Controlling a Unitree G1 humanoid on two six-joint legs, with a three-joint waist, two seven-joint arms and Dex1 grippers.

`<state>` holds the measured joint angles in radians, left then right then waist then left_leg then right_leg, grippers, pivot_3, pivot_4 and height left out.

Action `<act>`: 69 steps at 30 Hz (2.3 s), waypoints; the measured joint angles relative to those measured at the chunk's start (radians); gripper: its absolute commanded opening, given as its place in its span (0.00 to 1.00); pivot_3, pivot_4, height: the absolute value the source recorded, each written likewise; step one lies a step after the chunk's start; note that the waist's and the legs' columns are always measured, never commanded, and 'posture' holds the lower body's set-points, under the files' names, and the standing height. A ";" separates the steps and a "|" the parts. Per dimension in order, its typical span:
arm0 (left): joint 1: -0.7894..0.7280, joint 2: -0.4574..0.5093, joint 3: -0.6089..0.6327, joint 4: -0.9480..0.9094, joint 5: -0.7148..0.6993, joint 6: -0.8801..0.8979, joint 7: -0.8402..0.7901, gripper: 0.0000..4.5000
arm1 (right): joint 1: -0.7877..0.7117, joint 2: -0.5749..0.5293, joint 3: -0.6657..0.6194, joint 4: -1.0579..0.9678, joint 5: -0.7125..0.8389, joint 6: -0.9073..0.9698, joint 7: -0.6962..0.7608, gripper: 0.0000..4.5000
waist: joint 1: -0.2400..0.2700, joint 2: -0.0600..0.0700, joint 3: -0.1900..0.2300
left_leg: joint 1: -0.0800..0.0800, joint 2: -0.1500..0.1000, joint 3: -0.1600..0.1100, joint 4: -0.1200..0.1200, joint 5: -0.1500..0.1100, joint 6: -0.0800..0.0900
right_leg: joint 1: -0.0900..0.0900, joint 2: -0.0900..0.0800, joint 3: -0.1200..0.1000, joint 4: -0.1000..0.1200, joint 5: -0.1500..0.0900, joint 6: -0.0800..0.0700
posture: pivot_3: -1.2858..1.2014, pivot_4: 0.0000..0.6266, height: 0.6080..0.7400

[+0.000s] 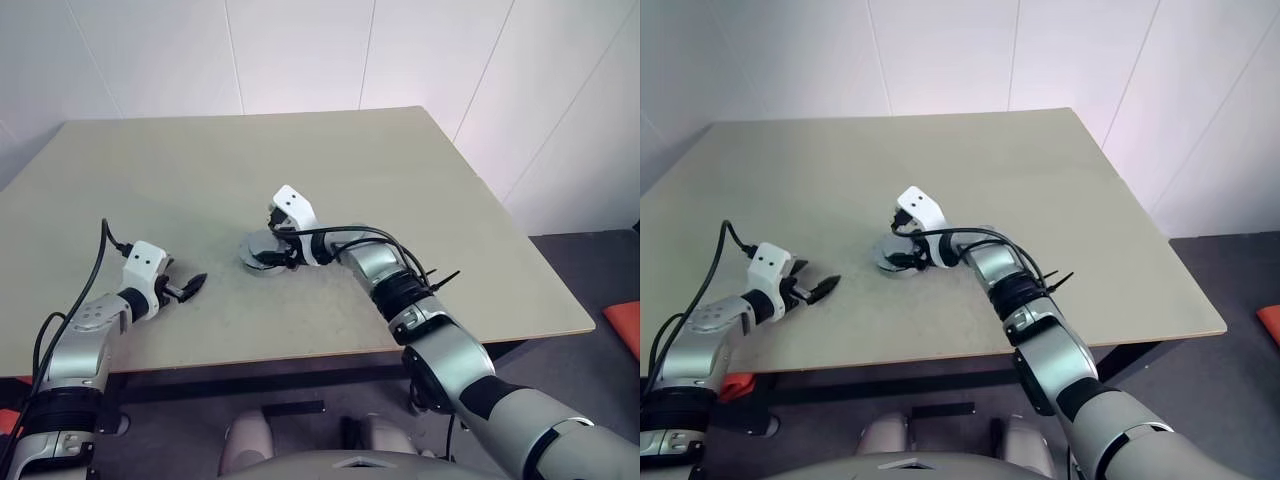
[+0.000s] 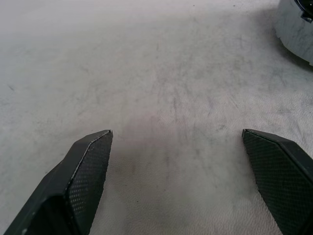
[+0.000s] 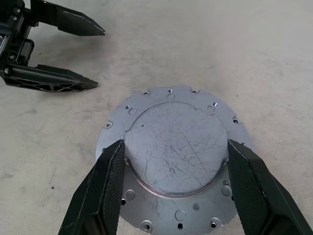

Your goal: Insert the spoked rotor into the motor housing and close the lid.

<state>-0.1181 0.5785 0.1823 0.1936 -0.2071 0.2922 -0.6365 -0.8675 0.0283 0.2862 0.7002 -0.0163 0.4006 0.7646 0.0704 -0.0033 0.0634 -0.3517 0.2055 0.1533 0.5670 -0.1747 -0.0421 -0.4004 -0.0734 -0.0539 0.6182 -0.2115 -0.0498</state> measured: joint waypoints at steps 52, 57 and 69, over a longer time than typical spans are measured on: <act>-0.041 -0.128 0.002 -0.086 -0.115 0.143 0.038 1.00 | -0.044 -0.002 0.024 0.137 -0.046 -0.114 -0.061 0.68 | 0.010 0.001 0.001 | 0.007 0.000 -0.003 0.005 0.000 0.000 | 0.009 0.000 0.000 0.002 -0.004 0.007 | 0.52 0.00 1.00; -0.139 -0.248 0.020 -0.136 -0.248 0.266 0.087 0.86 | -0.044 -0.002 0.029 0.135 -0.046 -0.115 -0.061 0.68 | 0.009 0.002 0.001 | 0.007 0.000 -0.003 0.004 0.000 0.000 | 0.009 0.000 0.000 0.002 -0.004 0.007 | 0.52 0.00 1.00; -0.200 -0.308 0.022 -0.068 -0.303 0.318 0.125 0.00 | -0.044 -0.003 0.031 0.129 -0.046 -0.113 -0.050 0.68 | 0.007 0.002 0.001 | 0.007 0.000 -0.002 0.004 0.000 0.000 | 0.009 0.000 0.000 0.001 -0.004 0.007 | 0.52 0.00 1.00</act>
<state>-0.3183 0.2702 0.2040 0.1257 -0.5102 0.6104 -0.5116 -0.9117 0.0249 0.3169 0.8296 -0.0623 0.2877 0.7144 0.0772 -0.0012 0.0641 -0.3451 0.2051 0.1509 0.5711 -0.1746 -0.0424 -0.3914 -0.0735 -0.0538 0.6193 -0.2155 -0.0429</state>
